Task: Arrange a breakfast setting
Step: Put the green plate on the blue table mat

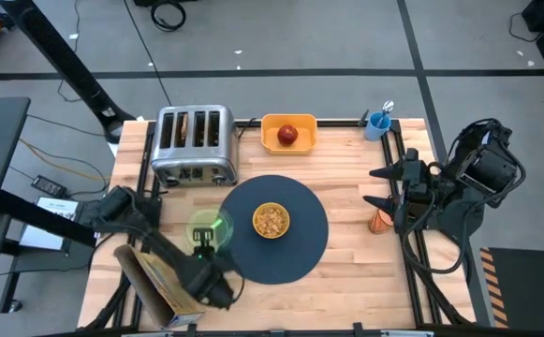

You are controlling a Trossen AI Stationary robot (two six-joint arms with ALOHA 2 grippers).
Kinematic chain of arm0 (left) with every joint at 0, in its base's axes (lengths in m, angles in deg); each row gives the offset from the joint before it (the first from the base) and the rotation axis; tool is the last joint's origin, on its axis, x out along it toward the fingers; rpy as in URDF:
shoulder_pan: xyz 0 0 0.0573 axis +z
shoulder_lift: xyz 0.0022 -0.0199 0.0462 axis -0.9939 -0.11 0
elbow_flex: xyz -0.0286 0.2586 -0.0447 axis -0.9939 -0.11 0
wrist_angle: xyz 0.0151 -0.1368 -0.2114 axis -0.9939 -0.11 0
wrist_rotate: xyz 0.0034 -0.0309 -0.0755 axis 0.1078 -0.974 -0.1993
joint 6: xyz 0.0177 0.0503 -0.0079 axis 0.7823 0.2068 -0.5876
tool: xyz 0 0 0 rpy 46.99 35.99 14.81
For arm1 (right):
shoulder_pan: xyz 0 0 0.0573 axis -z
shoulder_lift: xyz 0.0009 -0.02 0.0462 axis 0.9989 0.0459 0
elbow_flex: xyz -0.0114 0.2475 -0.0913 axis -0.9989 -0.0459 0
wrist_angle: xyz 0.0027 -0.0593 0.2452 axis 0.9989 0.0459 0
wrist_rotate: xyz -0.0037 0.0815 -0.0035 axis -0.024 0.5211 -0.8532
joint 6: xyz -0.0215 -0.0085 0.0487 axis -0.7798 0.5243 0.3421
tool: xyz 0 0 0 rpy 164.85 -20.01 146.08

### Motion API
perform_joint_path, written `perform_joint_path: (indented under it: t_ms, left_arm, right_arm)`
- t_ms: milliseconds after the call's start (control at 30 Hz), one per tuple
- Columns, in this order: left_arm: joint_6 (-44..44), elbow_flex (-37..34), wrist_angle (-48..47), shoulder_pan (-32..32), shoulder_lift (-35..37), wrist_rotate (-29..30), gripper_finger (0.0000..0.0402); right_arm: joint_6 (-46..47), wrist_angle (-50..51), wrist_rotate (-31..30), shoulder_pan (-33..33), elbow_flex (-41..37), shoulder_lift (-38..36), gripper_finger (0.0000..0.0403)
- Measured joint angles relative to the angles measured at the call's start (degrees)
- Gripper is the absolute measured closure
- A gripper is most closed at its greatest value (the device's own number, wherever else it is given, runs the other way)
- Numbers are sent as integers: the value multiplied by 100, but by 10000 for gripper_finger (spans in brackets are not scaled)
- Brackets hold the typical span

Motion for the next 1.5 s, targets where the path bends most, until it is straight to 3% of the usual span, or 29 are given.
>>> perform_joint_path:
  t_ms: [167, 333, 600, 900, 1500]
  left_arm:
    - [1339, 0, 923, -366, 6, 42, 396]
    - [2832, -187, 1974, -344, 8, -94, 397]
    - [3672, -401, 2323, 176, 7, -90, 397]
    - [3797, -436, 2602, 554, 7, -127, 393]
    - [3822, -436, 2852, 507, 7, -711, 380]
  right_arm:
    - [64, -4, 2, 16, 0, 2, 96]
    - [101, -10, 81, 57, 0, 0, 96]
    - [139, -223, 266, 58, 2, 113, 96]
    - [307, -221, 553, 61, 2, 389, 96]
    - [298, -208, 562, 61, 2, 446, 96]
